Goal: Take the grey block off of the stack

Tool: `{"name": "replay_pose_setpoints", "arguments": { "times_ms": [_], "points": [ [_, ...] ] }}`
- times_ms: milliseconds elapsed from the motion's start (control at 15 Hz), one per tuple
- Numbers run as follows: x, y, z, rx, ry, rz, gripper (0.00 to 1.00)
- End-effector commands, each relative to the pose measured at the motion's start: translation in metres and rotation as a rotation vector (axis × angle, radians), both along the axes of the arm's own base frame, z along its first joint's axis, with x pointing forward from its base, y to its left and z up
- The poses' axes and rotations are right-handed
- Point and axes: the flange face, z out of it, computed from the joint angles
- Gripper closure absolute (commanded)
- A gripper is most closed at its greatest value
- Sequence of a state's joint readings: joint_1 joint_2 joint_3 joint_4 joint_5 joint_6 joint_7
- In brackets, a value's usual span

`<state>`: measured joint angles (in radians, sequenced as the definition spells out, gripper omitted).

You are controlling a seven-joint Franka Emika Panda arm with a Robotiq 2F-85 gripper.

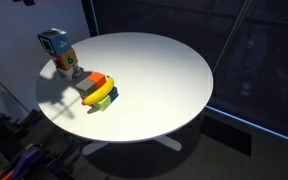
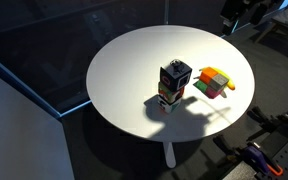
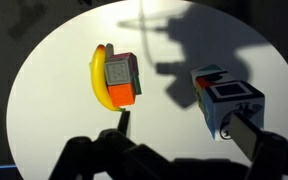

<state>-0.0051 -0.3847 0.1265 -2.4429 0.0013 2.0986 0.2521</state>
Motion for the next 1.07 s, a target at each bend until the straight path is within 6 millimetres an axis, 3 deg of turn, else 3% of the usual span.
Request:
{"name": "replay_pose_setpoints", "arguments": {
  "times_ms": [0, 533, 1000],
  "points": [
    [0.021, -0.021, -0.015, -0.01, 0.017, -0.02, 0.0],
    [0.047, -0.05, -0.068, 0.001, -0.02, -0.07, 0.0],
    [0.055, -0.073, -0.123, 0.009, 0.093, -0.081, 0.0]
  ]
}}
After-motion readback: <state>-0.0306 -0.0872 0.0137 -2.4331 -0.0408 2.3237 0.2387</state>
